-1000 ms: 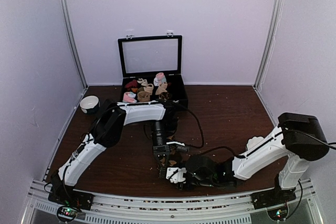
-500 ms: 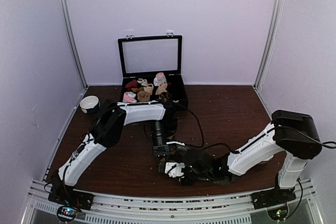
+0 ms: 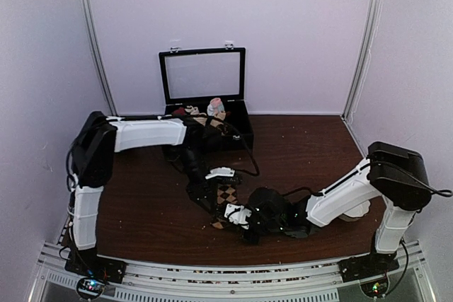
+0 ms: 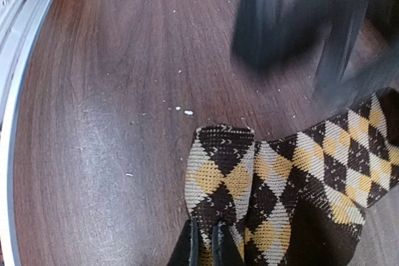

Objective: Roll the socks
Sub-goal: Roll the sock at the center of the board.

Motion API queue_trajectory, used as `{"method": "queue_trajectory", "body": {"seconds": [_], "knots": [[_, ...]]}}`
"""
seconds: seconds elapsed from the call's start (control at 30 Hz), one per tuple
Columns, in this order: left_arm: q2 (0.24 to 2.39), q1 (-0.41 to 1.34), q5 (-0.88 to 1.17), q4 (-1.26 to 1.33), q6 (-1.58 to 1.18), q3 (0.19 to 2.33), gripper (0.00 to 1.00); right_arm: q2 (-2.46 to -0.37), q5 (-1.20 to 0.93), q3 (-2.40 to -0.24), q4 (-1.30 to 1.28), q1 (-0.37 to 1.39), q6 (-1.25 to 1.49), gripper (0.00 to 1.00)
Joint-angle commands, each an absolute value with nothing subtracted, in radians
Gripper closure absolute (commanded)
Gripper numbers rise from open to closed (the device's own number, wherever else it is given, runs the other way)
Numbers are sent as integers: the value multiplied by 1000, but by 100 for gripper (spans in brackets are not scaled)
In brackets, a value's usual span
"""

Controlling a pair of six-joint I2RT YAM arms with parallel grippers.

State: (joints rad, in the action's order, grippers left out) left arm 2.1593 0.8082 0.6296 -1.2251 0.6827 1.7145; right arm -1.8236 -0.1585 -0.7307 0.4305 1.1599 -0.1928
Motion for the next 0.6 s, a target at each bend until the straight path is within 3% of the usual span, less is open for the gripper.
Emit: {"method": "queue_trajectory", "body": {"seconds": [0.0,0.1,0.33,0.57], "knots": [[1982,795,604,-989,702,1585,47,-1855,-300,-743,235,1112,-43,100],[1968,798,641,-994,726,1545,41,-1883,-381,-807,142,1080,47,100],[1964,853,612,-912,779,1433,50,-1922,-554,-761,237,1007,314,100],[1973,927,493,-799,789,1379,48,-2011,-707,-738,359,927,590,100]]}}
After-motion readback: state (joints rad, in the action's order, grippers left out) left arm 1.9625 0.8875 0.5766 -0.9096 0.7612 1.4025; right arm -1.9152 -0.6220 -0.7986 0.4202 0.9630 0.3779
